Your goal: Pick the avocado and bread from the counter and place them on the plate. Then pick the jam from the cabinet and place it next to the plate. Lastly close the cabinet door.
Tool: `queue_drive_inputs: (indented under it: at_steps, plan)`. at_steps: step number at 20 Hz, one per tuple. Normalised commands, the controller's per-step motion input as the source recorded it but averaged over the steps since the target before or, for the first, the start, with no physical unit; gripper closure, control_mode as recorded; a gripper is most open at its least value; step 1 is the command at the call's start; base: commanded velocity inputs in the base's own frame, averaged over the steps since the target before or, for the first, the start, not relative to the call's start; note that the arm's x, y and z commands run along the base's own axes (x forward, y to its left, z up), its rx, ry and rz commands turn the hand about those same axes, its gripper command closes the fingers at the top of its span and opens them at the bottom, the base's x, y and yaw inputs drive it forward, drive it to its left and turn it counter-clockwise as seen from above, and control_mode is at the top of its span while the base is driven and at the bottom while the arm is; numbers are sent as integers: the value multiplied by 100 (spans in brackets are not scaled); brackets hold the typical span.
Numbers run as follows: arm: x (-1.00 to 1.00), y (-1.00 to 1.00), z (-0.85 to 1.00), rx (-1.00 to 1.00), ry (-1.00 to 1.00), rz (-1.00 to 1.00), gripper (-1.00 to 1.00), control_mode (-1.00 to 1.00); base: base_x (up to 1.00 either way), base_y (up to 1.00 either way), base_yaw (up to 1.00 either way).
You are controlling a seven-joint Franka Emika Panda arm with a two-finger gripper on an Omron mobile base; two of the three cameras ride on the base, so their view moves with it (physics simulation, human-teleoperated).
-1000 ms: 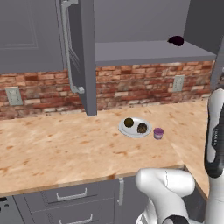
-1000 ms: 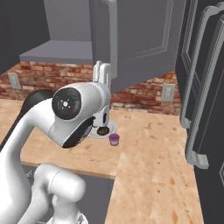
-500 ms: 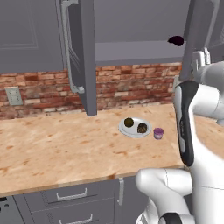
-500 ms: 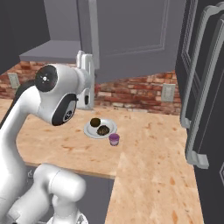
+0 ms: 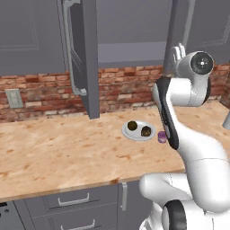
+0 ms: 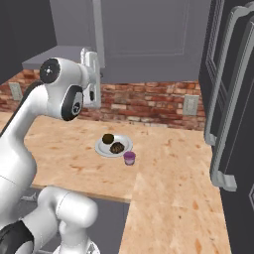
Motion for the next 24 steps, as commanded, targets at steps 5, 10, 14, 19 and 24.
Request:
queue_drive_inputs:
  at_steps: [5, 10, 14, 19, 24]
  plan:
    - [100, -28, 0, 6, 3, 5, -100, -100, 0, 0, 0]
    - [100, -39, 0, 9, 2, 7, -100, -100, 0, 0, 0]
    - [100, -41, 0, 10, 2, 7, -100, -100, 0, 0, 0]
    - [91, -39, 0, 7, 0, 7, -100, -100, 0, 0, 0]
    - [7, 3, 0, 0, 0, 1, -100, -100, 0, 0, 0]
